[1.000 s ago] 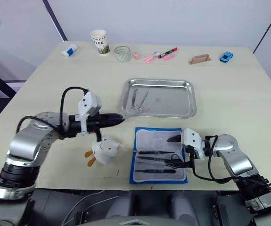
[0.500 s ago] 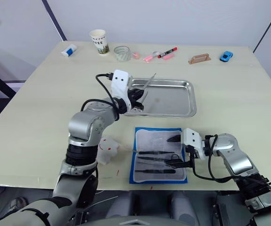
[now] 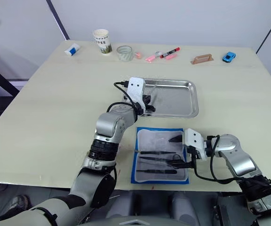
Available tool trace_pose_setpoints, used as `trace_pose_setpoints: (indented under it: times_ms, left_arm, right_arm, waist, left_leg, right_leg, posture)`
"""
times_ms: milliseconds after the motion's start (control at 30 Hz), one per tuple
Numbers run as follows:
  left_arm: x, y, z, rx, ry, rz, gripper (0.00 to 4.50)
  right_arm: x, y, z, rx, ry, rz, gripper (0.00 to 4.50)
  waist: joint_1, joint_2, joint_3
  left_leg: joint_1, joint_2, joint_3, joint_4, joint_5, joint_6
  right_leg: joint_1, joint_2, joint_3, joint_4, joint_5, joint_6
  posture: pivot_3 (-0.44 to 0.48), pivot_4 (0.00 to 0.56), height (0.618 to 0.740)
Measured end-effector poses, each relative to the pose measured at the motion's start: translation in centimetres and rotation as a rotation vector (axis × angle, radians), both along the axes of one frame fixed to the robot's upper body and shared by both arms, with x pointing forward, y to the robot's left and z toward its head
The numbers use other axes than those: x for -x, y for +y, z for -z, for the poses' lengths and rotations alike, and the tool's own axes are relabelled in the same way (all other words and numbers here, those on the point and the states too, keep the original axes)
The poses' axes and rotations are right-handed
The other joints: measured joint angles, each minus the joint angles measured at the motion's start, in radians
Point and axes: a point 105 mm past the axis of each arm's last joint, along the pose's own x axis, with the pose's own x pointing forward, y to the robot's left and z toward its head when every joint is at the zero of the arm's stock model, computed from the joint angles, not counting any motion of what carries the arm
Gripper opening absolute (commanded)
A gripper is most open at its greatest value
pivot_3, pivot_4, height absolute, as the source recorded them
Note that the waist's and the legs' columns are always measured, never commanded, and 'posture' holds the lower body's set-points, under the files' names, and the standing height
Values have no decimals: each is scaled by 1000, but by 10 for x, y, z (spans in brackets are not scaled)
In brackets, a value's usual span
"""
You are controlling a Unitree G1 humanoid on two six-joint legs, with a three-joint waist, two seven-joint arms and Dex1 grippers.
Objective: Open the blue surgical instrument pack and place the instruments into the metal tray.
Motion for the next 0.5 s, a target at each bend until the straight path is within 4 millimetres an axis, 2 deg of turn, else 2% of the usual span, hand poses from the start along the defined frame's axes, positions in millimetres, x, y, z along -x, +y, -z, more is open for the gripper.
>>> trace_pose_setpoints:
  times_ms: [267, 500]
  left_arm:
    - [0, -7, 16, -6, 53, -1, 345]
    - [0, -6, 18, -19, 56, -10, 345]
  right_arm:
    - [0, -2, 0, 7, 0, 3, 4500]
    - [1, -2, -1, 5, 3, 10, 4500]
  waist:
    - [7, 0, 0]
    - [8, 0, 0]
  left_leg:
    - [0, 0, 0, 0, 0, 0]
    - [0, 0, 0, 0, 0, 0]
  right_leg:
    - [0, 0, 0, 0, 0, 0]
    - [0, 0, 0, 0, 0, 0]
  posture:
    - [0, 150, 740]
    - [0, 150, 740]
